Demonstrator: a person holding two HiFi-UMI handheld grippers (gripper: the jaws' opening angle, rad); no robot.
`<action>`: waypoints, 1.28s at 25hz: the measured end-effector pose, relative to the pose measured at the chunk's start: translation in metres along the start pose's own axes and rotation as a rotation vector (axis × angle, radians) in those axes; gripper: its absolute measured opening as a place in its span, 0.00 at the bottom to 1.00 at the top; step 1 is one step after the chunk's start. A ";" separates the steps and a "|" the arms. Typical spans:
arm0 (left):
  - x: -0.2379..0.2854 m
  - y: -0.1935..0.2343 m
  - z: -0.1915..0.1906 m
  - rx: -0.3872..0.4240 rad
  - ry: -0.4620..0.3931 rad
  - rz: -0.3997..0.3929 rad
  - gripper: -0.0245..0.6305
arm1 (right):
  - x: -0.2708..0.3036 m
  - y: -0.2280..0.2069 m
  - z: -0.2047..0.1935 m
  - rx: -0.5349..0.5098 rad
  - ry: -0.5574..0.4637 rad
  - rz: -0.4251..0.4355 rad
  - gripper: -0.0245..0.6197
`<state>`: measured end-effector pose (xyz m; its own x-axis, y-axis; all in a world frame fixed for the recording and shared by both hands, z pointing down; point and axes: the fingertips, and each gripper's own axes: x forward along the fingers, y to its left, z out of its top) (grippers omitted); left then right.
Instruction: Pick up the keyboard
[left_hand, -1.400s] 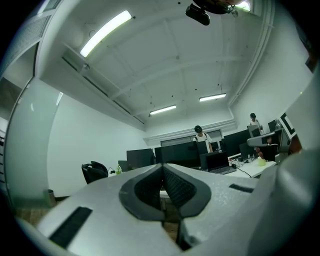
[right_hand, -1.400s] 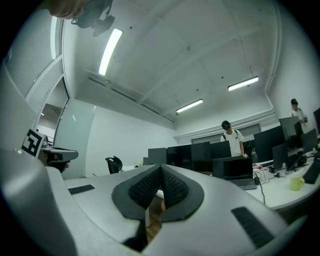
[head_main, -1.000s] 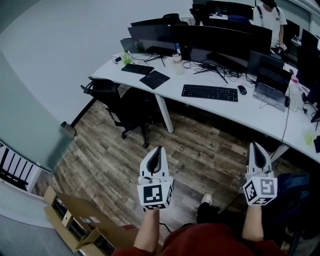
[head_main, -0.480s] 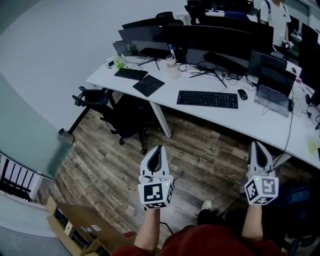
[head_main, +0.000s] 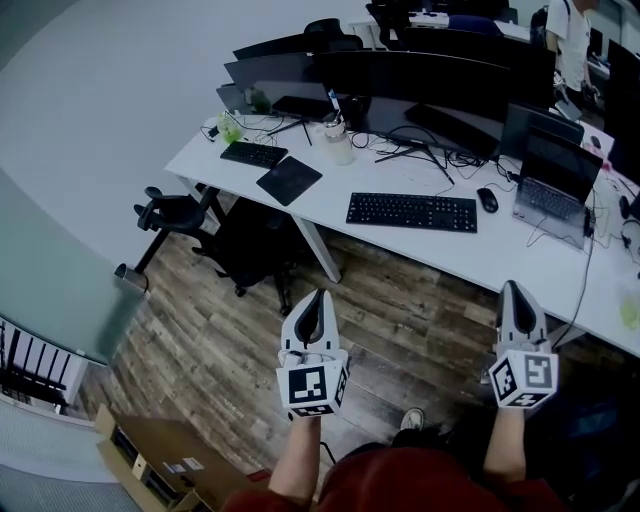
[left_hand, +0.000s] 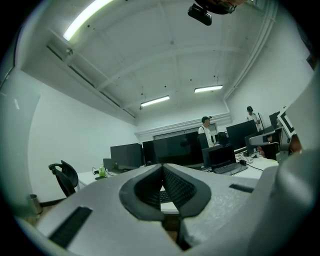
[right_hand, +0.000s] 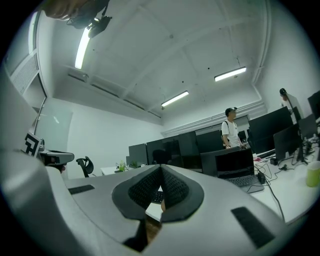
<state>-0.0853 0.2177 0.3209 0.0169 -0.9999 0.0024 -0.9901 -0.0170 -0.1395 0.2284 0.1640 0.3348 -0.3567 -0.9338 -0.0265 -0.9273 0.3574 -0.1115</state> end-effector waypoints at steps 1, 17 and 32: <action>0.005 -0.001 0.001 0.002 -0.002 0.002 0.05 | 0.005 -0.002 0.001 -0.001 -0.001 0.004 0.04; 0.092 0.053 -0.020 -0.035 0.000 -0.048 0.05 | 0.086 0.016 -0.009 -0.059 0.026 -0.059 0.04; 0.196 0.141 -0.029 -0.098 -0.025 -0.133 0.05 | 0.192 0.076 0.002 -0.117 0.028 -0.121 0.04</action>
<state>-0.2252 0.0197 0.3308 0.1507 -0.9885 -0.0106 -0.9878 -0.1501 -0.0425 0.0892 0.0121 0.3194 -0.2430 -0.9700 0.0080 -0.9700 0.2431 0.0047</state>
